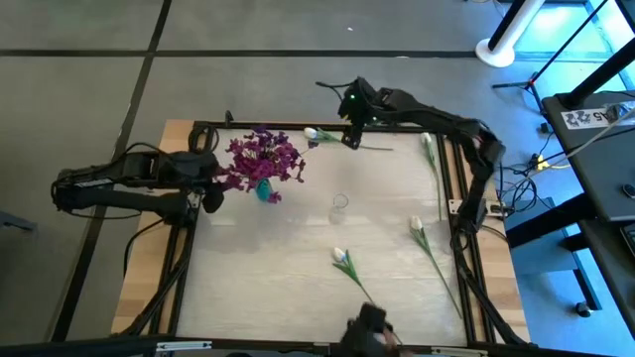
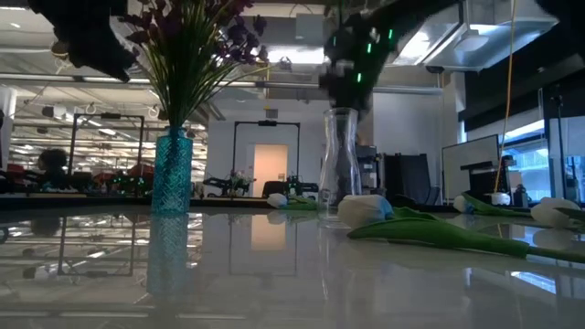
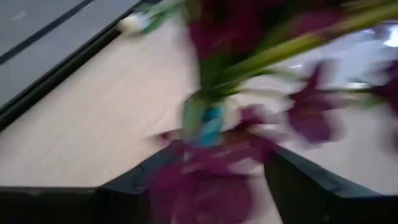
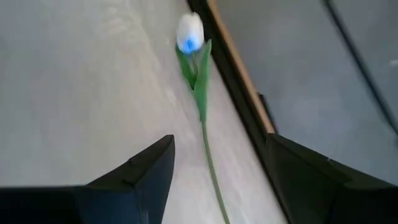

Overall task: Sort flowers into vase by color
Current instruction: Put the top left white tulip into the transparent flower vase

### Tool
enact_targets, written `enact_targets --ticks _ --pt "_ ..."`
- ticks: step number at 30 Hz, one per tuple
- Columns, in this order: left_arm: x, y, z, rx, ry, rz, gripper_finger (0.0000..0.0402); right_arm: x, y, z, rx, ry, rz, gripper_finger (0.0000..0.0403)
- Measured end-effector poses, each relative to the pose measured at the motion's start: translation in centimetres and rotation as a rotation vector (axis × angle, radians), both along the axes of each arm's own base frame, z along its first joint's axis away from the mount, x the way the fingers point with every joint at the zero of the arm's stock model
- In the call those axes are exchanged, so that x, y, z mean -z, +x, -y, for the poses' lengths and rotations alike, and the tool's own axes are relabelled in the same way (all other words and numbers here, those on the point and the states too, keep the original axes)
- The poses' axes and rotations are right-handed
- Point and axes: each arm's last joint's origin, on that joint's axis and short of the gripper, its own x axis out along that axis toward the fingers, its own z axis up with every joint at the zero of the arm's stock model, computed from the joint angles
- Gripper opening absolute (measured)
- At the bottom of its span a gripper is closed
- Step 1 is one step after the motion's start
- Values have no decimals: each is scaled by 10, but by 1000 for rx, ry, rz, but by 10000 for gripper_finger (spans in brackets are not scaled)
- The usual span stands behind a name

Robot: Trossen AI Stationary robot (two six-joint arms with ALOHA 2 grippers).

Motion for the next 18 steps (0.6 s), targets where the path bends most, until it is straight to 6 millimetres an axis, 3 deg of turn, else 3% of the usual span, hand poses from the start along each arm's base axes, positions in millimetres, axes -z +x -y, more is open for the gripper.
enact_targets --ticks 4,8,11,18 --pt "8 11 5 100 46 50 213 57 2 37 -16 53 -57 220" --pt "19 14 11 149 43 31 213 106 6 58 2 71 -127 188" --pt "17 16 13 169 45 58 213 123 12 60 -13 90 -128 168" --pt "18 15 13 152 68 55 213 135 18 57 -88 122 -120 129"
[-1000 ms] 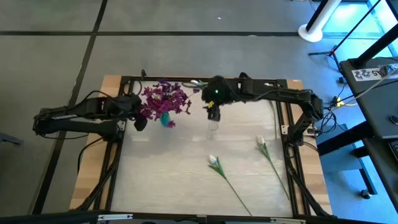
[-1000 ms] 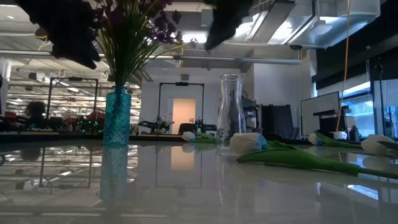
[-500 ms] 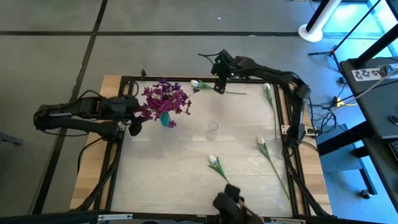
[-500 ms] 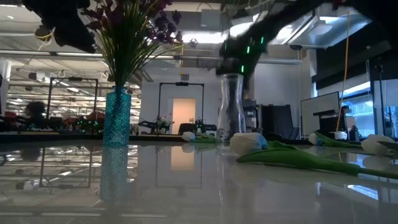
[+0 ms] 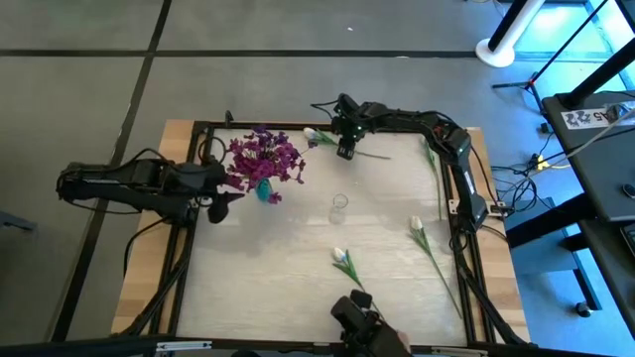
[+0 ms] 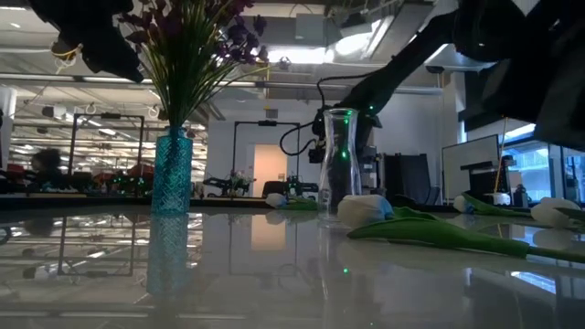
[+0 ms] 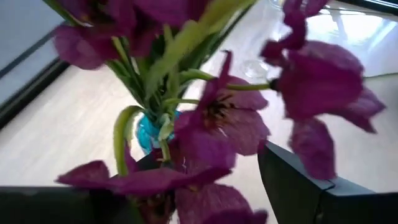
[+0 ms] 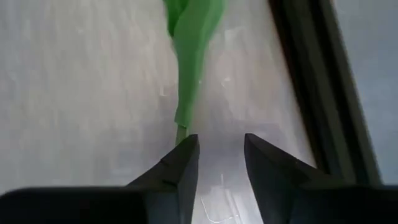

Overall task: Sort flowers into vase by color
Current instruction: Put the top left white tulip into the transparent flower vase

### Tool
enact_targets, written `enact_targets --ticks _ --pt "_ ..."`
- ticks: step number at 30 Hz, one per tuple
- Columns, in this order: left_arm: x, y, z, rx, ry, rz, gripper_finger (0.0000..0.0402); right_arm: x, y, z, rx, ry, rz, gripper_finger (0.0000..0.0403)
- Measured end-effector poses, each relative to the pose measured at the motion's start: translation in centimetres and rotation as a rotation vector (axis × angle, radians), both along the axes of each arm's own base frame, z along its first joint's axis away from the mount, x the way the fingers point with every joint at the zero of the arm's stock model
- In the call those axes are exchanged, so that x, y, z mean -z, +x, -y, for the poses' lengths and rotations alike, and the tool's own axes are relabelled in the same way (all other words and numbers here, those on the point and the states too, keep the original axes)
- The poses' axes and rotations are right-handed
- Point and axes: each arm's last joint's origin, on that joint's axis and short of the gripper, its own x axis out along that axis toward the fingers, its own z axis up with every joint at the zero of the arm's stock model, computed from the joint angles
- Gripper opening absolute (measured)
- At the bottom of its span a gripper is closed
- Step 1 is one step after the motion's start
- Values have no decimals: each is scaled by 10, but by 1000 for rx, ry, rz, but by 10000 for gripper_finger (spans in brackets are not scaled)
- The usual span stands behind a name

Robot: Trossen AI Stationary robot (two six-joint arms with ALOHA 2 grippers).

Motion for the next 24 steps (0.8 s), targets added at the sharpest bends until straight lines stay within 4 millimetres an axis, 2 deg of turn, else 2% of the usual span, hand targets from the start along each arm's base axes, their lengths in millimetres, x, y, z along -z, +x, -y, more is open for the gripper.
enact_targets --ticks 6,9,13,15,18,24 --pt "0 0 -1 -21 17 0 213 -7 1 -5 1 -8 -30 112" --pt "0 0 -1 -21 17 -3 213 -20 7 -7 -5 -17 -30 124" --pt "0 0 -1 -34 19 2 213 -25 22 -11 11 10 92 146" --pt "0 0 -1 -44 8 7 213 -20 28 -11 20 4 112 150" --pt "0 0 -1 -50 0 10 213 1 28 -12 50 35 55 149" --pt "0 0 -1 -48 4 7 213 9 29 -10 79 66 57 125"
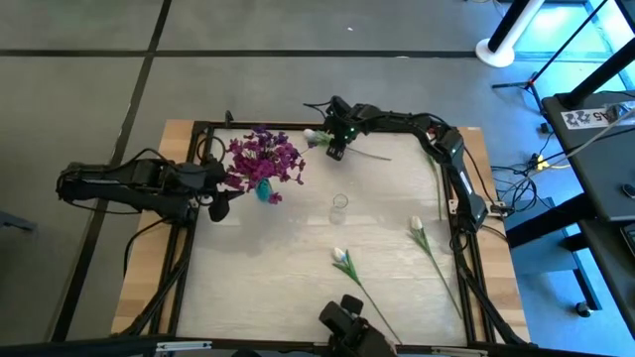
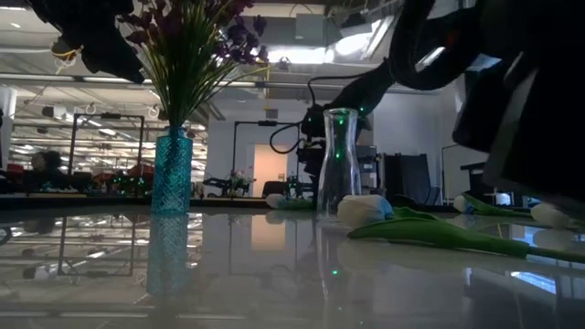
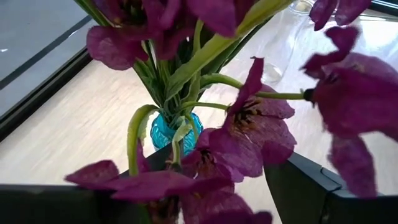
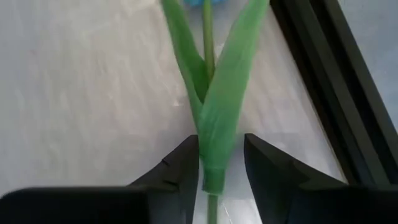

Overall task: Sort flowers into vase by color
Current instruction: Put the top left white tulip into the transparent flower vase

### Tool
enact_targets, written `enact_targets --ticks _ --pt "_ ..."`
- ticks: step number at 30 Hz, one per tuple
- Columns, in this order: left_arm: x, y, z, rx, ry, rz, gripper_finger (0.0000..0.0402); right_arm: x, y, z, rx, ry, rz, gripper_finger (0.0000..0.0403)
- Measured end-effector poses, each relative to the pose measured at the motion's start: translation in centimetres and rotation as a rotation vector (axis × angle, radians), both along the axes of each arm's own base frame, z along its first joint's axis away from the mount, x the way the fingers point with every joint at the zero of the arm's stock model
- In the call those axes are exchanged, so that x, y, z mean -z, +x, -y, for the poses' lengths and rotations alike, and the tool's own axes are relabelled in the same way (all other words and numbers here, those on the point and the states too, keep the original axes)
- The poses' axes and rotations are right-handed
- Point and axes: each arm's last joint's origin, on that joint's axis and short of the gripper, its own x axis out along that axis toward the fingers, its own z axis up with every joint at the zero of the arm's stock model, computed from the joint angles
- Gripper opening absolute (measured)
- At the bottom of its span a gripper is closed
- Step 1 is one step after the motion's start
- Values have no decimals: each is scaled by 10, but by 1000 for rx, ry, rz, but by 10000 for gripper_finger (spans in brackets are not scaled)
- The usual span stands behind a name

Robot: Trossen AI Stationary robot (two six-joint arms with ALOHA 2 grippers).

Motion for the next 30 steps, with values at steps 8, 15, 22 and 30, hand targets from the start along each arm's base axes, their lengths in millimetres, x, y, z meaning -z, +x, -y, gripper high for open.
enact_targets --ticks 8,15,22,30 --pt "0 0 0 0 0 0 213 0 1 0 -17 -25 -13 47" --pt "0 0 0 0 1 -1 213 -46 11 -11 31 -124 18 21" --pt "0 0 0 0 1 -1 213 -194 -8 -81 -1 -347 242 11" --pt "0 0 0 1 1 -2 213 -303 -59 -182 -18 -369 597 6"
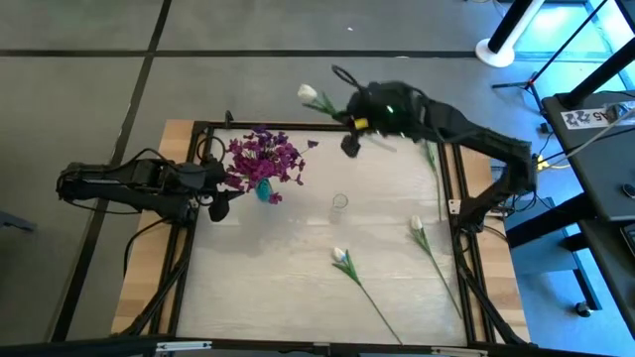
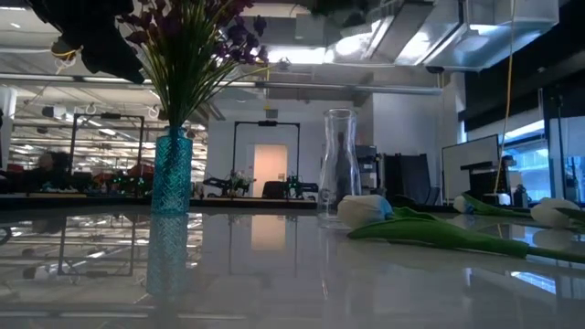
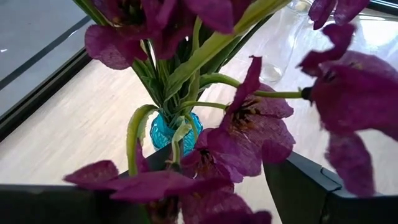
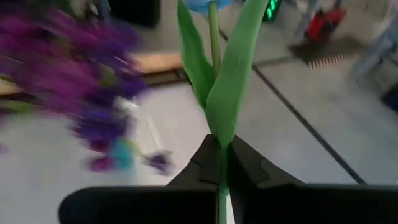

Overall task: Sort flowers into vase by color
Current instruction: Put the top left white tulip into the transparent flower vase

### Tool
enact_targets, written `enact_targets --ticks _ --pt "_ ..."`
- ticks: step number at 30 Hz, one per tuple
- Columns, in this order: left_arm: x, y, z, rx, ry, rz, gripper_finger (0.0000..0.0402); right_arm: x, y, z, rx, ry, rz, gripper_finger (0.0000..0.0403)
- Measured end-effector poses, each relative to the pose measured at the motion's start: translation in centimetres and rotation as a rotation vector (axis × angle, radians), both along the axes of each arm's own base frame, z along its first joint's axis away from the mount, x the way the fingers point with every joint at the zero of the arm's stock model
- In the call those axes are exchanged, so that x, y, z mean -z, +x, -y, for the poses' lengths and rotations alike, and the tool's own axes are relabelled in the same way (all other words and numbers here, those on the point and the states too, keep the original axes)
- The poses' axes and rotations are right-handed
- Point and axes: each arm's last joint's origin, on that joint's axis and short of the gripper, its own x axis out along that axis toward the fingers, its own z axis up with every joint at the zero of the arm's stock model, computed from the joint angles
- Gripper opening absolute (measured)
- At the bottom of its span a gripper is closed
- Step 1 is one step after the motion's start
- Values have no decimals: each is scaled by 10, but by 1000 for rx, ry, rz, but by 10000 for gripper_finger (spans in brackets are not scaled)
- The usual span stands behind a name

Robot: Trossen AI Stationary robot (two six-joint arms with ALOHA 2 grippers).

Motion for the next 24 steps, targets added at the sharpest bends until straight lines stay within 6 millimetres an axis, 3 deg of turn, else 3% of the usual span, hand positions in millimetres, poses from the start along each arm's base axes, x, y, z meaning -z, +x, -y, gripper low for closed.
enact_targets --ticks 5,9,15,21,24 --pt "0 0 0 0 0 0 213 -33 -15 -68 -14 -101 165 9" --pt "0 0 0 0 0 0 213 -43 -17 -117 -71 -150 253 6" --pt "0 0 0 1 0 -1 213 0 -5 -167 -163 -209 416 9" --pt "0 0 0 0 0 -4 213 62 -12 -179 -188 -214 549 10" --pt "0 0 0 0 0 -5 213 75 -26 -174 -166 -196 703 12"
